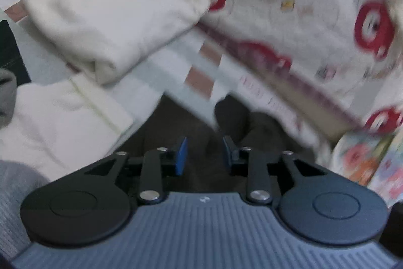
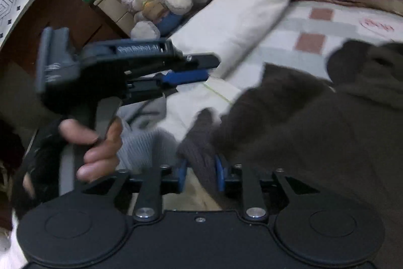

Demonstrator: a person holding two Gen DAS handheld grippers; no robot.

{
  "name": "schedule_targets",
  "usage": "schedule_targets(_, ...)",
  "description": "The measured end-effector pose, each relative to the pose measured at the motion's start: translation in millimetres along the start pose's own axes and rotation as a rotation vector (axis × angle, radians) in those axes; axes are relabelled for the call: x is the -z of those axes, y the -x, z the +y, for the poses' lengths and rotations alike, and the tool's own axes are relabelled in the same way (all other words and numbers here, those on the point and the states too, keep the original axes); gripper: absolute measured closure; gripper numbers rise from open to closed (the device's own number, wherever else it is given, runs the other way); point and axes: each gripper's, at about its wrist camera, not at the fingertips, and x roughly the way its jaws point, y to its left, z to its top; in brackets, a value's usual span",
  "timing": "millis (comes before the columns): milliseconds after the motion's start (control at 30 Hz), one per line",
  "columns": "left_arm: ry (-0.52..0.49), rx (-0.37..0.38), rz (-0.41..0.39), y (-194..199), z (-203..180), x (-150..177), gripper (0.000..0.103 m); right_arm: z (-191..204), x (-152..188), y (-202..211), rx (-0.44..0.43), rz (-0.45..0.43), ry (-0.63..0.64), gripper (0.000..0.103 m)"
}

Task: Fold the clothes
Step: 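Lift and shake the sweater with both tools to spread it out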

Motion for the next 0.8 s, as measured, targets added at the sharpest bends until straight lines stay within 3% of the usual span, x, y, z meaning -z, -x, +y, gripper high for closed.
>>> schedule_targets(67, -0.018, -0.016, 0.038, -8.3, -2.0, 10.5, 0.064, -24.9, 15.5, 37.3, 0.055, -0.037, -0.026, 0.06)
schedule_targets(133, -0.022, -0.019, 0.08, -16.5, -4.2, 19.4, 0.062, -58.5, 29.7, 79.4, 0.183, -0.073, -0.065, 0.057)
schedule_targets(300, -0.085, -0.062, 0.119, -17.3, -15.5, 34.9, 0.06, -128.3, 73.5, 188.7, 0.605, -0.14, -0.102, 0.057)
schedule_targets(367, -0.118, -0.082, 0.116, -13.8, -20.1, 39.8, 0.049, -151.0, 92.8, 233.3, 0.729, -0.194, -0.154, 0.055)
schedule_targets(400, -0.134, -0.094, 0.111, -12.2, -22.2, 42.3, 0.047, -160.3, 103.2, 252.9, 0.758, -0.224, -0.192, 0.052)
schedule_targets(467, -0.173, -0.187, 0.074, -14.1, -24.8, 50.7, 0.039, -176.6, 125.4, 283.3, 0.82, -0.259, -0.232, 0.05)
schedule_targets(533, -0.184, -0.267, 0.103, -24.7, -22.8, 58.2, 0.039, -186.6, 149.1, 292.6, 0.893, -0.254, -0.219, 0.049)
schedule_targets(633, -0.197, -0.284, 0.128, -31.5, -23.7, 62.6, 0.039, -204.1, 183.6, 293.5, 0.932, -0.252, -0.237, 0.048)
schedule_targets(733, -0.235, -0.287, 0.112, -28.3, -28.9, 66.3, 0.04, -223.6, 197.6, 279.5, 0.936, -0.278, -0.242, 0.036)
schedule_targets(800, -0.259, -0.273, 0.107, -26.8, -31.6, 68.9, 0.043, -235.7, 202.6, 272.6, 0.987, -0.266, -0.224, 0.036)
